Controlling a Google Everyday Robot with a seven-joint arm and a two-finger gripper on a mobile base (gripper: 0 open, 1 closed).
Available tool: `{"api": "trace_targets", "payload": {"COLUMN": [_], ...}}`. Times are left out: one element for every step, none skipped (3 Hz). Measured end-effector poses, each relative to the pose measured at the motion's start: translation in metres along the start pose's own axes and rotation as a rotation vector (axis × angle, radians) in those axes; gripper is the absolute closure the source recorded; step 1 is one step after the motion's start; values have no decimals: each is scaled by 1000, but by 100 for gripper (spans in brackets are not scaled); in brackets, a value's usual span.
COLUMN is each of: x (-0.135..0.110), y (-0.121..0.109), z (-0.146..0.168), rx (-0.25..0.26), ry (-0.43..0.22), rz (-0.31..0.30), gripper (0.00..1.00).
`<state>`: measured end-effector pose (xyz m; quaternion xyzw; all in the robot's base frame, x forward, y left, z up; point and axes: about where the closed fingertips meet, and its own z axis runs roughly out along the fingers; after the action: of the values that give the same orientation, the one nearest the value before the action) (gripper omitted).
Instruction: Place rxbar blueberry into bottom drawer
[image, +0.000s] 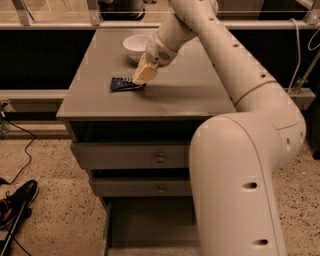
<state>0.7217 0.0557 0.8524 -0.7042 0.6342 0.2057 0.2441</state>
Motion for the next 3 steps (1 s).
{"api": "trace_targets", "payload": {"x": [-1,3,10], "y": [9,29,50], "z": [-10,-36,-56], "rx": [15,68,105], "ry": [-19,-27,-43], "rz": [-20,-42,-104], "gripper": [100,100,100]}}
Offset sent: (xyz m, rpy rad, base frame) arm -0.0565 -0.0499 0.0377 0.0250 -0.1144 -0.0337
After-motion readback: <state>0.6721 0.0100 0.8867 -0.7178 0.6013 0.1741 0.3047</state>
